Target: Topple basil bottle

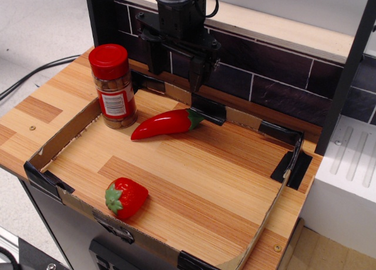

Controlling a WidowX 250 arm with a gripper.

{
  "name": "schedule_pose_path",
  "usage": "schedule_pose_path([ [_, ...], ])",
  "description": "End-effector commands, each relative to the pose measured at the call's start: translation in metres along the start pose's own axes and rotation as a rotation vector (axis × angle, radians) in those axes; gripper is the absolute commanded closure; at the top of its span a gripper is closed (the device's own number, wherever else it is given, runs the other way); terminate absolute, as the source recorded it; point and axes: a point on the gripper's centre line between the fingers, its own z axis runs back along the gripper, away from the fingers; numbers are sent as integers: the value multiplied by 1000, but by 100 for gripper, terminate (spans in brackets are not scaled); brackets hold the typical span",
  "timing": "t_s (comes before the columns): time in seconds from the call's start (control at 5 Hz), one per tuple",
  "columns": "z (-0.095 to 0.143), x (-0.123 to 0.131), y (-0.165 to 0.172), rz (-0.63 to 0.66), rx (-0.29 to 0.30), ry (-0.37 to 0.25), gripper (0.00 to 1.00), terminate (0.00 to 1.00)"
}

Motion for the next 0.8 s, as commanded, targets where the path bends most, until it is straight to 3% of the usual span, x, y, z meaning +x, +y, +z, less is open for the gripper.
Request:
schedule_pose_path([
  [0.0,0,0,0,0,0,0,0,0],
  [0.2,11,-19,2,1,-46,-4,0,0],
  [0.6,21,-47,20,25,-41,38,0,0],
])
